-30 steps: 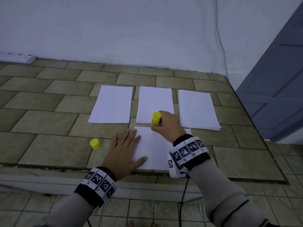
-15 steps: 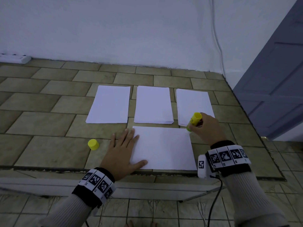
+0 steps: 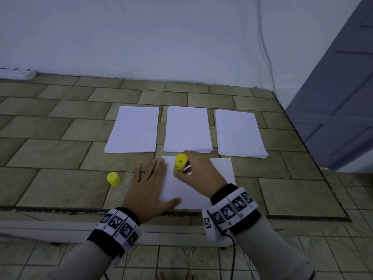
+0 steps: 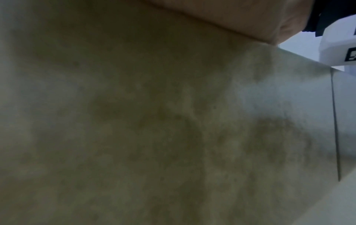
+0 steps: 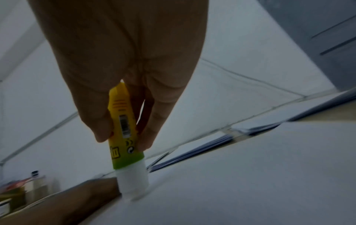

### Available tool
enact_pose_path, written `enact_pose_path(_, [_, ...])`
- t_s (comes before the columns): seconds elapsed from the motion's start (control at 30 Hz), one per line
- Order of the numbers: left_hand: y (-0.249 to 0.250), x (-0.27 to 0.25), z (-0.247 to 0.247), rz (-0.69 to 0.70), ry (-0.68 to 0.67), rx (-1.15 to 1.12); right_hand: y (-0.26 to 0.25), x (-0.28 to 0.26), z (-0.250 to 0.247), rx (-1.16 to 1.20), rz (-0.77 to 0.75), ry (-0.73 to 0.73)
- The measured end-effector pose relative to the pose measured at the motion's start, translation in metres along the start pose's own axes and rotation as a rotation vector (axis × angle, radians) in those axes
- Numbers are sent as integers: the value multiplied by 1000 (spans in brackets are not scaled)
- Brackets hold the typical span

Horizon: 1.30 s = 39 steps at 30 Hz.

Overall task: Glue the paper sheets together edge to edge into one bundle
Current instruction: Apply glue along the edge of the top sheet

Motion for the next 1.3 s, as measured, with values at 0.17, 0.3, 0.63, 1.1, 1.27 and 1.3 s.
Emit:
enact_pose_path(0.17, [2, 0, -2, 7, -1, -10, -3, 15, 24, -96, -7, -52])
enact_pose_path(0.3, [1, -1, -1, -17, -40, 23, -1, 13, 18, -114, 9, -33])
enact_pose_path(0.63, [0, -2, -1, -39, -60, 20, 48, -40, -54, -88, 67, 187])
enact_pose_path(1.1, [0, -2, -2, -33, -31, -42, 43, -64, -63, -74, 48, 267])
enact_pose_path(1.27, [3, -2, -4, -24, -23, -39, 5, -42, -9, 27, -27, 66])
enact_pose_path(1.3, [3, -2, -3, -21, -32, -30, 0, -38, 1, 20, -36, 27])
Point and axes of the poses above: each hand's wrist, its own x-axis towards the middle knuckle, its own z-axis out of the palm, y = z × x, the point moved 8 cm from there along x, towards the middle knuckle, and after that the axes turned 6 degrees about -y, right-handed, at the moved point
